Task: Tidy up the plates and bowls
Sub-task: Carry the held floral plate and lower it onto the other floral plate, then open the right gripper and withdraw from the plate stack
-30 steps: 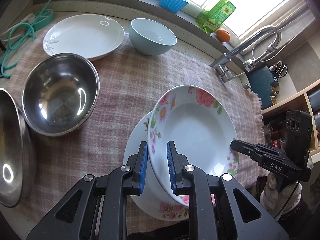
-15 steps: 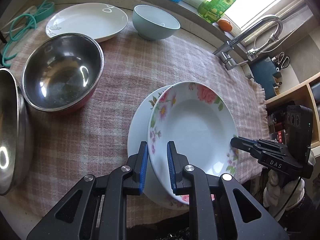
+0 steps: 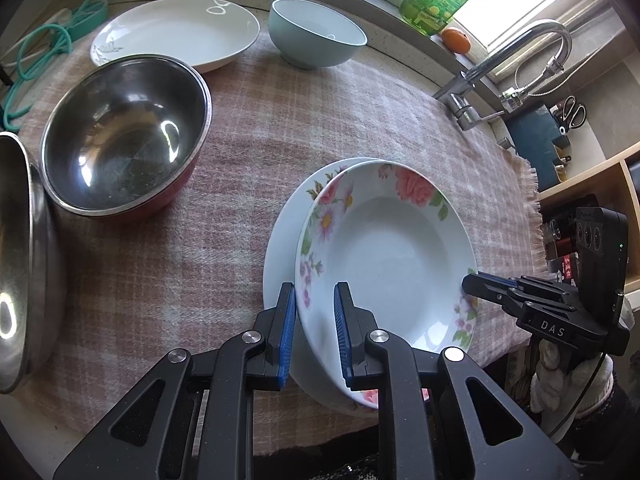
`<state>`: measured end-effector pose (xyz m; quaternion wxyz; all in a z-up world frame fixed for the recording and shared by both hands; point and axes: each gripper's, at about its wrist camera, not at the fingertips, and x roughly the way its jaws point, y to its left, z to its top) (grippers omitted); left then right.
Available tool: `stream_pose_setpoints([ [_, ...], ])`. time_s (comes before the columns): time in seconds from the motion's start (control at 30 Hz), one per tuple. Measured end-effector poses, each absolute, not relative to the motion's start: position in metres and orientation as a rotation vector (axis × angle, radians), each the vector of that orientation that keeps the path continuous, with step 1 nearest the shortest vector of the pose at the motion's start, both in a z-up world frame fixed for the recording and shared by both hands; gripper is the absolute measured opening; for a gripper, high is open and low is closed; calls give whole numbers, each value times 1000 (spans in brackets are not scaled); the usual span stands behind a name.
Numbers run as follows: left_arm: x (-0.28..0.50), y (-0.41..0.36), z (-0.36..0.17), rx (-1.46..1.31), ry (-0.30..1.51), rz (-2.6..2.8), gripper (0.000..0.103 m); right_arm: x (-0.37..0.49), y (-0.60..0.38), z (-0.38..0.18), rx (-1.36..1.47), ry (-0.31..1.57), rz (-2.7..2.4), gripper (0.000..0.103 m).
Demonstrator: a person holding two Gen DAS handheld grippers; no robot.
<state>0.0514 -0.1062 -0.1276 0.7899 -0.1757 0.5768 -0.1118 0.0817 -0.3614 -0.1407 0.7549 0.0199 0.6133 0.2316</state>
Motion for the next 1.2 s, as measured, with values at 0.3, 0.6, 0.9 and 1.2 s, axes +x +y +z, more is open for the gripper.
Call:
stream_pose_setpoints([
  [0.3,50,-103,-133,-377,1260,-232,17,82,-358,-141,23,1333,505,14],
  [0.6,51,-107,-131,-354,1269,-236,17,80,-354,-140,-13,1328,505,17],
  [0.9,53,-112,-133,-340,1273,-253,20,79,-355,-138,-19,1321,495,25],
  [1.2,53,-111,-133,-345,1271,-250,20,77,-355,-134,-22,1304,494,30],
])
